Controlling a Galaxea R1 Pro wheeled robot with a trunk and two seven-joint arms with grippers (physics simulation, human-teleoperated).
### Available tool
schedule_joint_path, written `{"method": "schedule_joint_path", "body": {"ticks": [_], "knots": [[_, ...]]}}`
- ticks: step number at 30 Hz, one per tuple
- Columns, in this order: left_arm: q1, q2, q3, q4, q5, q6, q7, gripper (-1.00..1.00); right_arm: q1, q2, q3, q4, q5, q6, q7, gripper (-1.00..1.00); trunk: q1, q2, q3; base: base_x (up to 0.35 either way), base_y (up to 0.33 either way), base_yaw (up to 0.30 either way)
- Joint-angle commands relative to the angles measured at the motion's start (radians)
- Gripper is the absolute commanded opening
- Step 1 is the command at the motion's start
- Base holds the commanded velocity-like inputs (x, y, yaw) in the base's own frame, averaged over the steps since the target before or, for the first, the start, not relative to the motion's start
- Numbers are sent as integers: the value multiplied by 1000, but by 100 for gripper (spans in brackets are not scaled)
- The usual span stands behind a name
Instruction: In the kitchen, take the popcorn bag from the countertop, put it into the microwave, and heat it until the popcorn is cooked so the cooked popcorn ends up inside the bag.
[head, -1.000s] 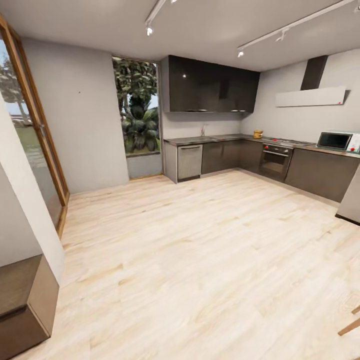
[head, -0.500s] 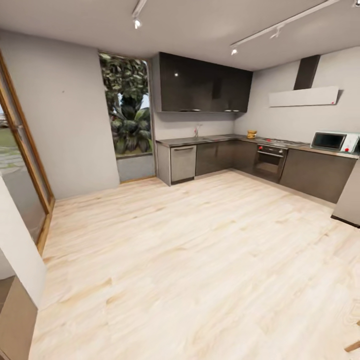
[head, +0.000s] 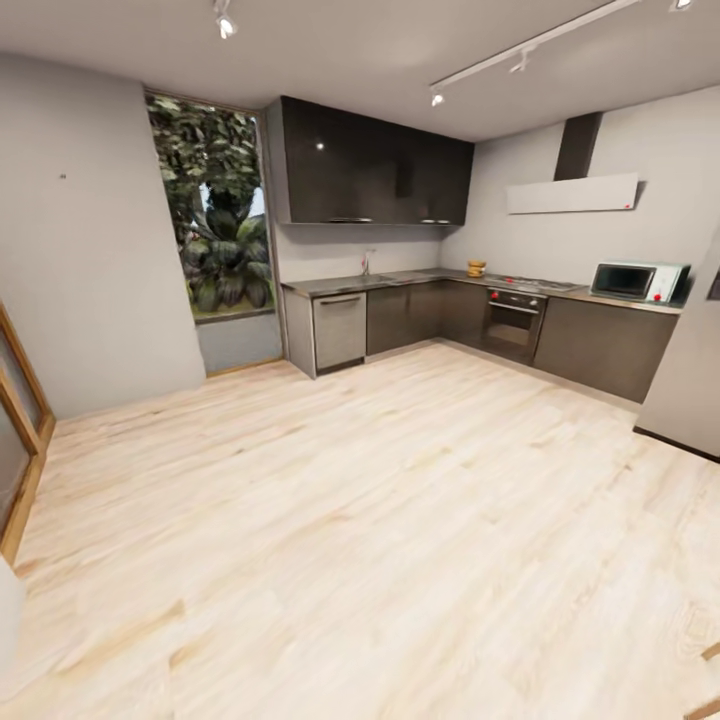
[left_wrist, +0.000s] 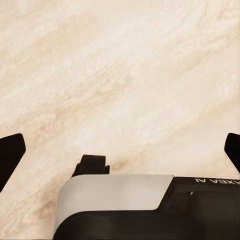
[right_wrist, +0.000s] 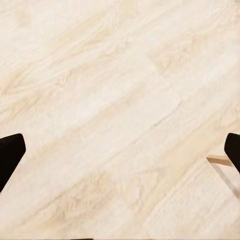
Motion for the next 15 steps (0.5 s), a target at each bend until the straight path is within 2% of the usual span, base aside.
{"method": "schedule_joint_path", "body": {"ticks": [1,15], "knots": [[-1,0,7,1,0,-3,0,100,-1,0,-1,1,1,-3,0,100,1,0,-1,343,80,-4],[1,-2,6,1,0,-3,0,100,0,0,-1,1,1,-3,0,100,1,0,-1,343,92,-1]]}}
